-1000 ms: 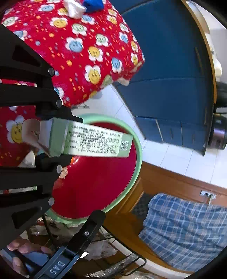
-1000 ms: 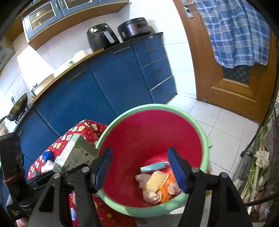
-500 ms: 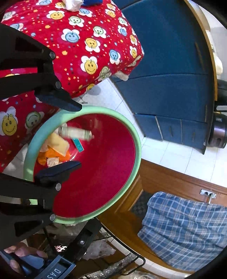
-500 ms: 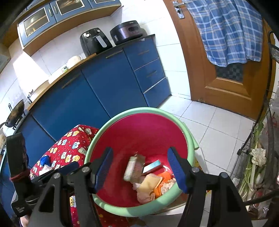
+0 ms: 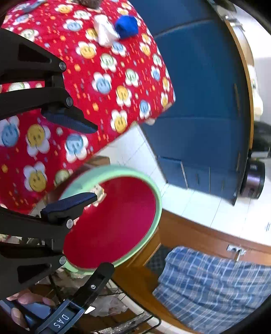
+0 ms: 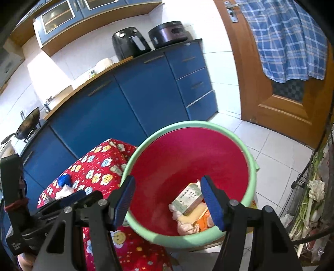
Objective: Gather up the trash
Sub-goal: 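Move both open tools back over the table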
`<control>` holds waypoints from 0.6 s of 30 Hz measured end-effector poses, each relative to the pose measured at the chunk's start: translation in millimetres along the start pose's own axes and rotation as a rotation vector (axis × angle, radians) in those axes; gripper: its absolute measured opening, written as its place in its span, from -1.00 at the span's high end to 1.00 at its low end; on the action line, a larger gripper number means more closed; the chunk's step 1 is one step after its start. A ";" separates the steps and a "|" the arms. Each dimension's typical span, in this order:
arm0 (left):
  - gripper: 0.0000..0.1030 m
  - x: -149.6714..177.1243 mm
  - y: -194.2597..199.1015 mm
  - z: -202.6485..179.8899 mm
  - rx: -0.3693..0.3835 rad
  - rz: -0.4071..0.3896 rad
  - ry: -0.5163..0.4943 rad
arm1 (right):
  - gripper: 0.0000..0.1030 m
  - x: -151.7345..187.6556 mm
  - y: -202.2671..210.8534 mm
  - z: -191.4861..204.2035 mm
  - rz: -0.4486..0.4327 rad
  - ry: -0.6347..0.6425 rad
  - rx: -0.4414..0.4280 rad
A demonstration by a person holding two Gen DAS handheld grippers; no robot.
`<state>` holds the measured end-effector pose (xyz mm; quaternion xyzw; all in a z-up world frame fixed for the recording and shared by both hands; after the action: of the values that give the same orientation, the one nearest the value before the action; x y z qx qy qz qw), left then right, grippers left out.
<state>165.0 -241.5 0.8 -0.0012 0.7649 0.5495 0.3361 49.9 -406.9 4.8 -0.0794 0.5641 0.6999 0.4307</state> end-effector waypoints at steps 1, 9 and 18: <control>-0.17 2.1 3.3 5.2 -0.009 -0.001 0.008 | -0.31 1.2 0.0 3.2 0.003 0.006 -0.006; -0.17 19.7 33.3 49.6 -0.079 -0.031 0.097 | -0.31 10.2 -0.6 36.9 0.028 0.069 -0.063; -0.17 47.8 59.5 96.8 -0.161 -0.050 0.206 | -0.31 26.3 -5.3 73.8 0.071 0.131 -0.123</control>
<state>155.6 -118.9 9.6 -0.1038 0.7484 0.5976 0.2682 65.0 -330.2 11.1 -0.1312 0.5493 0.7414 0.3624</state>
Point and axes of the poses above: each gripper's, at about its wrist camera, not at the fingertips, and y roughly against the way its jaws point, z to its left, x to its underside, the point moved 1 cm from there along -y, roughly the way its jaws point, and after that the axes turned 8 degrees about z, right-handed, at the moved point
